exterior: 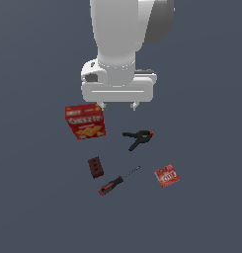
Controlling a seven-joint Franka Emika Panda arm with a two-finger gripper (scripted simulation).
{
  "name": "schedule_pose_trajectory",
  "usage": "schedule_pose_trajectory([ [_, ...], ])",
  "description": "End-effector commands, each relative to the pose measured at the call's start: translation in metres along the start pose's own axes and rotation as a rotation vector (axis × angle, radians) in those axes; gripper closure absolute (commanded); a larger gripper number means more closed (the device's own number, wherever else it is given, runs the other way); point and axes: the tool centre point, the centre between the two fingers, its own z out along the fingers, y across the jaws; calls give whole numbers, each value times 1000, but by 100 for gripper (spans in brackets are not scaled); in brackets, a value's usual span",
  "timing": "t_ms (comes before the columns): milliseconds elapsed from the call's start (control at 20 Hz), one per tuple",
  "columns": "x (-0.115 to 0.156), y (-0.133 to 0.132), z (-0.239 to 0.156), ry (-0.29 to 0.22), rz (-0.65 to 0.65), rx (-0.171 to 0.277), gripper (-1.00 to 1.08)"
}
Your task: Pick up a designated object from a clutter of objects.
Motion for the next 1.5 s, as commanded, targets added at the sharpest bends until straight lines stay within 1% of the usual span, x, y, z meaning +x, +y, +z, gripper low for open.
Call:
schedule_pose_trajectory([
  [0,0,0,0,0,0,0,-92],
  [500,4,12,6,2,-32,-17,-92],
  [850,5,11,6,2,-26,-16,-92],
  [1150,11,6,11,3,11,-16,-92],
  [1450,23,-5,21,5,80,-17,-92],
])
